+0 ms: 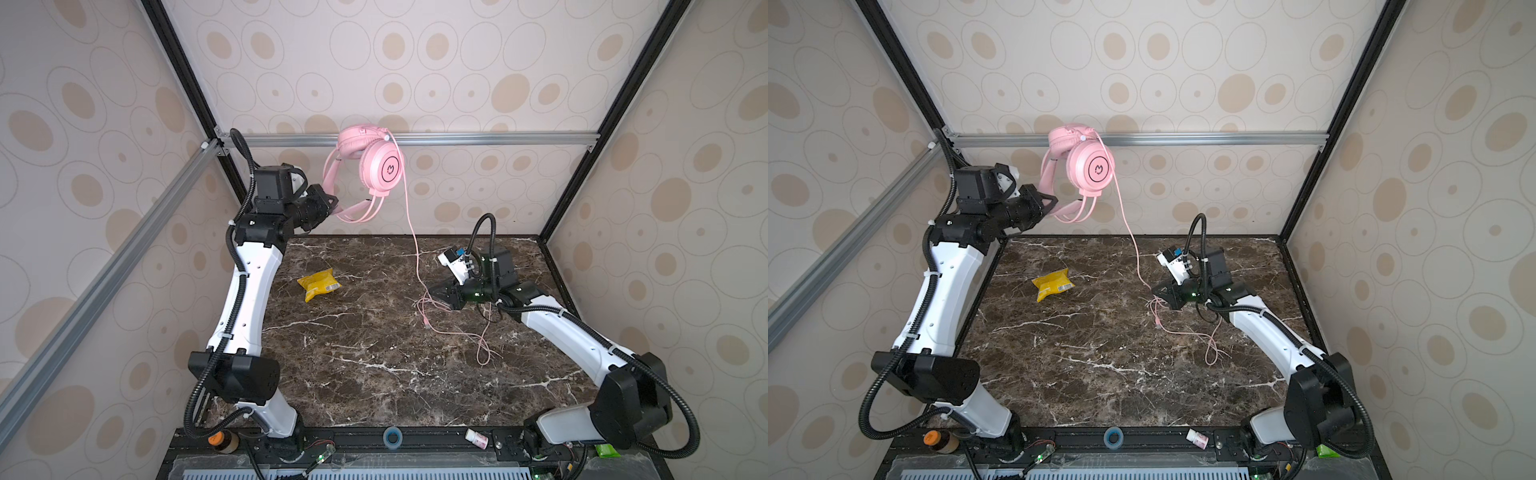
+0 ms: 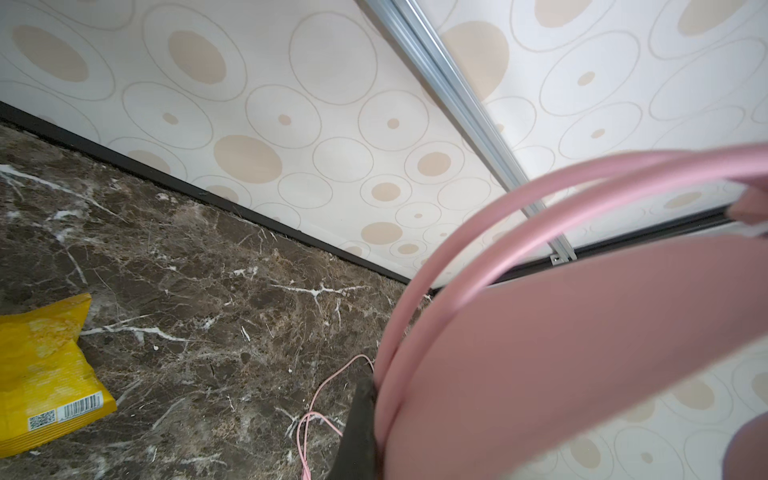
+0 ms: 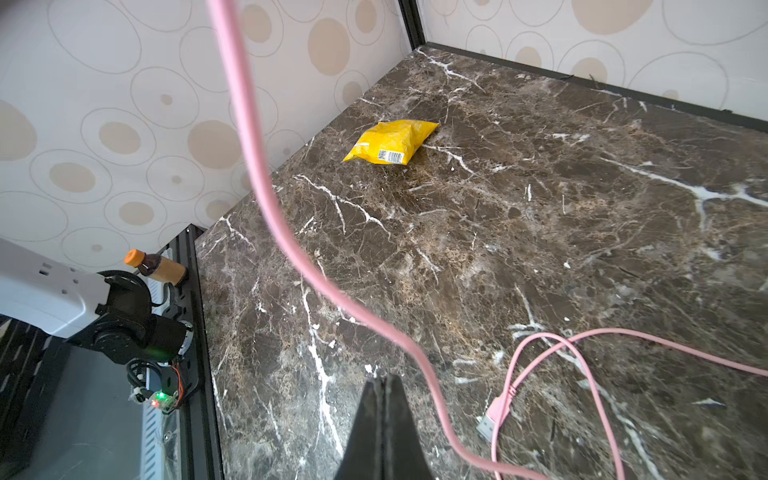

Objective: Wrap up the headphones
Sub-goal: 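Lower the right gripper onto the pink cable while the left holds the headphones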

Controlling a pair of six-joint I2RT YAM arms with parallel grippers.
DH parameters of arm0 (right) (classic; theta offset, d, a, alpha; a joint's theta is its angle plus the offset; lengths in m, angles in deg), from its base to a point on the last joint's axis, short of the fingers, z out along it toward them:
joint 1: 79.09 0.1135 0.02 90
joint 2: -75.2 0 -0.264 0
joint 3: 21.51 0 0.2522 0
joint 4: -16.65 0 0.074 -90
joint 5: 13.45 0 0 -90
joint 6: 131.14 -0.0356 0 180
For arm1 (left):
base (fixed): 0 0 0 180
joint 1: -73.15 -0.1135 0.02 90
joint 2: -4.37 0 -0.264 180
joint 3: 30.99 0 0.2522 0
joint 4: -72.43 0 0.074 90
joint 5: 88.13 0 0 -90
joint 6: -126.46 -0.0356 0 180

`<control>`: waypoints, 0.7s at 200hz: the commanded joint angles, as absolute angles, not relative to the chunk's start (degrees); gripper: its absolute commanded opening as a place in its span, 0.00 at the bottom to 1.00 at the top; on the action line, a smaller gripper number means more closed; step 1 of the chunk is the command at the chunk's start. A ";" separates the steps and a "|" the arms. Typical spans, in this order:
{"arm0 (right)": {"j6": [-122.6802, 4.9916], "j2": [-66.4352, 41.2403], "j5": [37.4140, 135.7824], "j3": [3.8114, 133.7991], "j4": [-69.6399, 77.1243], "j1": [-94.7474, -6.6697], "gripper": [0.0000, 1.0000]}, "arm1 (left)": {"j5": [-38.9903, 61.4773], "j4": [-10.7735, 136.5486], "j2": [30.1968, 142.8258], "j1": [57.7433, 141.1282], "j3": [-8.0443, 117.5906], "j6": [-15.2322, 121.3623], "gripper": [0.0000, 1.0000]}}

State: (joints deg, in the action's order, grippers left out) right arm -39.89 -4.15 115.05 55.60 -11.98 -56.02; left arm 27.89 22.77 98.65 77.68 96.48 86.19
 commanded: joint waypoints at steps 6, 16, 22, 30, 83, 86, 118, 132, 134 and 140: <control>-35.24 -0.87 111.93 58.67 -20.10 -53.85 0.00 | 20.61 28.92 94.89 77.83 95.75 91.72 0.00; -33.87 -0.12 110.51 59.83 -22.73 -52.94 0.00 | 17.13 29.86 94.02 78.76 94.42 92.57 0.00; -32.99 0.32 109.53 60.60 -24.43 -52.36 0.00 | 15.21 30.02 93.62 79.42 93.88 92.94 0.00; -31.79 0.70 108.13 61.63 -26.56 -51.59 0.00 | 12.56 29.86 93.20 80.18 93.46 93.14 0.00; -31.01 2.12 102.93 65.26 -32.95 -48.51 0.00 | 9.46 32.04 92.08 82.29 89.94 93.65 0.00; -31.42 2.36 102.94 65.01 -32.60 -48.55 0.00 | 9.69 32.32 92.01 82.36 89.87 93.54 0.00; -37.74 5.95 102.74 59.86 -23.63 -48.60 0.40 | 12.61 32.47 91.95 82.29 91.12 91.69 0.00; -39.36 8.06 102.20 55.61 -16.71 -48.66 0.61 | 15.27 32.39 92.66 82.32 92.37 91.39 0.00; -39.42 8.12 102.01 55.25 -16.16 -48.63 0.64 | 15.64 32.45 92.75 82.27 92.50 91.39 0.00; -39.43 8.06 101.67 54.80 -15.03 -48.70 0.71 | 16.68 32.49 92.94 82.34 92.86 91.67 0.00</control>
